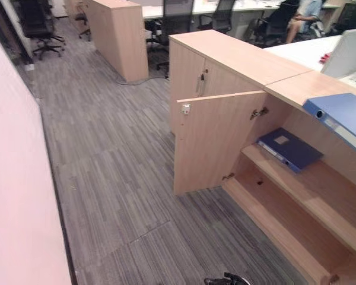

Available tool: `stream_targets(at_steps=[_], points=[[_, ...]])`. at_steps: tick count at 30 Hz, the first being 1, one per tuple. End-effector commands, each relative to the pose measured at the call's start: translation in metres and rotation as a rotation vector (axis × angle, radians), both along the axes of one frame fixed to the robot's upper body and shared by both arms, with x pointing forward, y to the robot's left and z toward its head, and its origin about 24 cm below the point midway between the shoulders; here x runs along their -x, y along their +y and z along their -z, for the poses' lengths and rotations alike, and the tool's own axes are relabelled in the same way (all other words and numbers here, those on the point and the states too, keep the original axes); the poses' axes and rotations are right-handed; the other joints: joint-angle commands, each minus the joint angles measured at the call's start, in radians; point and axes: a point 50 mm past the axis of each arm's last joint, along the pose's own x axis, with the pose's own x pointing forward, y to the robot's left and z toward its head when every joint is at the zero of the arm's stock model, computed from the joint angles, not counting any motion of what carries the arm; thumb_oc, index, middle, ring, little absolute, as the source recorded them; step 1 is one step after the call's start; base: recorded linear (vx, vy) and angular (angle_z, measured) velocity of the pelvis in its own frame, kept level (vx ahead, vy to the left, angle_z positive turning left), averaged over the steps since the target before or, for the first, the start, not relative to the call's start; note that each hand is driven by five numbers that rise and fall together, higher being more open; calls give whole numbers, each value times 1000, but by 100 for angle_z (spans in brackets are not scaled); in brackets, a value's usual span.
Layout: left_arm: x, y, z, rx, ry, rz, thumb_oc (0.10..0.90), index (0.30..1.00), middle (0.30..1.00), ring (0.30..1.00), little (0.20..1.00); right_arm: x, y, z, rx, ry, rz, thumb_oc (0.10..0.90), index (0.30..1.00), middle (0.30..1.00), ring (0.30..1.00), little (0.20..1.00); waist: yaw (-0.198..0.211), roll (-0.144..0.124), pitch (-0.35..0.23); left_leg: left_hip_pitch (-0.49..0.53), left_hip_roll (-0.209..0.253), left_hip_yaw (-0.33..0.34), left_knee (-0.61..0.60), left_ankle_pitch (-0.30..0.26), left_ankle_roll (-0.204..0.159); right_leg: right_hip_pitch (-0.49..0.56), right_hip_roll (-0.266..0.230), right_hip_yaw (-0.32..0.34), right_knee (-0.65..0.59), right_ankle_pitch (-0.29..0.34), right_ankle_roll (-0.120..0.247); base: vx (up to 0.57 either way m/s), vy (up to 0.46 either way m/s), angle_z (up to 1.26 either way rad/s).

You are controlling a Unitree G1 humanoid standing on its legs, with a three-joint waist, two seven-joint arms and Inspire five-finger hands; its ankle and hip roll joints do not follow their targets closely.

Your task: Put the empty folder in the office cabinet

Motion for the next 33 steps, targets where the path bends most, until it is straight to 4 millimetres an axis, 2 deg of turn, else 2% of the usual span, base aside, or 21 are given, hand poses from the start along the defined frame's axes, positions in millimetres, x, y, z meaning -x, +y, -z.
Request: stream_targets(at_steps=[1, 2, 3, 5, 6, 12, 16, 17, 19, 21, 25, 26, 28, 29, 30, 31, 33], points=[[-3, 13, -4, -53, -7, -32, 800, 900, 900, 900, 900, 16, -14, 0, 33, 60, 8, 800, 900, 900, 900, 900, 19, 13, 38, 42, 97, -13, 0, -82, -94, 56, 34, -92, -108, 189, 0, 125, -152, -44], [-3, 13, -4, -53, -7, -32, 800, 900, 900, 900, 900, 16, -13, 0, 33, 60, 8, 800, 900, 900, 900, 900, 18, 13, 38, 42, 98, -14, 0, -82, -94, 58, 35, -93, -111, 191, 0, 153, -157, -66], [-4, 12, -4, -54, -9, -30, 800, 900, 900, 900, 900, 21, -13, 2, 26, 72, 22, 800, 900, 900, 900, 900, 12, 0, 29, 55, 102, 1, 0, -94, -98, 65, 25, -114, -124, 200, 1, 184, -163, -50], [-6, 12, -4, -55, -11, -25, 800, 900, 900, 900, 900, 24, -12, 2, 22, 78, 29, 800, 900, 900, 900, 900, 9, -9, 23, 64, 103, 4, 0, -103, -106, 73, 33, -107, -138, 194, -3, 199, -173, -19], [-6, 11, -3, -52, -12, -24, 800, 900, 900, 900, 900, 31, -11, 4, 19, 97, 36, 800, 900, 900, 900, 900, -1, -16, 11, 79, 118, 15, 0, -118, -115, 74, 39, -101, -124, 190, -9, 202, -183, -27], [-29, 6, -3, -39, -74, 21, 800, 900, 900, 900, 900, 38, -16, 3, 37, 117, 42, 800, 900, 900, 900, 900, -55, -6, 8, 102, 198, 33, 0, -116, -153, 24, 63, -66, -31, 133, -37, 180, -189, -15], [-45, 4, -4, -44, -115, 47, 800, 900, 900, 900, 900, 36, -18, 2, 44, 111, 48, 800, 900, 900, 900, 900, -77, -3, 11, 110, 232, 45, 0, -114, -172, -11, 74, -45, 27, 100, -49, 142, -164, -18], [-56, 3, -6, -43, -149, 62, 800, 900, 900, 900, 900, 36, -20, 2, 48, 107, 56, 800, 900, 900, 900, 900, -94, 1, 10, 119, 258, 52, 0, -103, -186, -24, 93, -26, 51, 75, -62, 145, -167, -28], [-67, 0, -7, -43, -180, 97, 800, 900, 900, 900, 900, 37, -21, 2, 50, 108, 62, 800, 900, 900, 900, 900, -104, 3, 5, 126, 281, 64, 0, -91, -196, -36, 113, -7, 70, 49, -78, 166, -201, -24], [-77, -4, -8, -38, -210, 125, 800, 900, 900, 900, 900, 35, -22, 1, 55, 100, 62, 800, 900, 900, 900, 900, -112, 7, 2, 135, 306, 79, 8, -53, -210, -41, 142, 9, 75, 26, -93, 137, -183, -26], [-94, -14, -11, -8, -279, 154, 800, 900, 900, 900, 900, 31, -23, 0, 62, 89, 45, 800, 900, 900, 900, 900, -120, 6, -5, 113, 376, 94, 151, 33, -237, -10, 227, 46, 42, -28, -141, 126, -241, -44], [-101, -16, -12, 2, -305, 171, 800, 900, 900, 900, 900, 29, -23, 0, 64, 85, 36, 800, 900, 900, 900, 900, -122, 1, -7, 103, 397, 95, 210, 80, -241, 10, 256, 61, 23, -44, -159, 129, -278, -67], [-115, -22, -18, 26, -369, 232, 800, 900, 900, 900, 900, 25, -25, -2, 76, 79, 15, 800, 900, 900, 900, 900, -110, -9, -1, 61, 439, 64, 380, 135, -226, 61, 315, 96, -23, -76, -202, 153, -310, -80], [-123, -25, -21, 40, -409, 250, 800, 900, 900, 900, 900, 21, -29, -3, 88, 73, 4, 800, 900, 900, 900, 900, -100, -18, 7, 29, 437, 28, 476, 163, -210, 86, 332, 117, -42, -85, -220, 117, -276, -97], [-129, -28, -25, 62, -446, 267, 800, 900, 900, 900, 900, 14, -34, -6, 103, 60, -6, 800, 900, 900, 900, 900, -90, -22, 17, -23, 437, -12, 580, 175, -203, 110, 353, 135, -66, -95, -238, 87, -240, -144], [-139, -33, -32, 100, -506, 287, 800, 900, 900, 900, 900, 8, -42, -10, 128, 59, -21, 800, 900, 900, 900, 900, -68, -29, 35, -123, 414, -66, 695, 137, -170, 140, 360, 177, -84, -105, -247, 79, -161, -123], [-152, -41, -41, 135, -577, 338, 800, 900, 900, 900, 900, 5, -47, -13, 141, 63, -39, 800, 900, 900, 900, 900, -55, -30, 45, -201, 400, -90, 705, 90, -152, 168, 360, 219, -99, -105, -242, 94, 3, -77]])
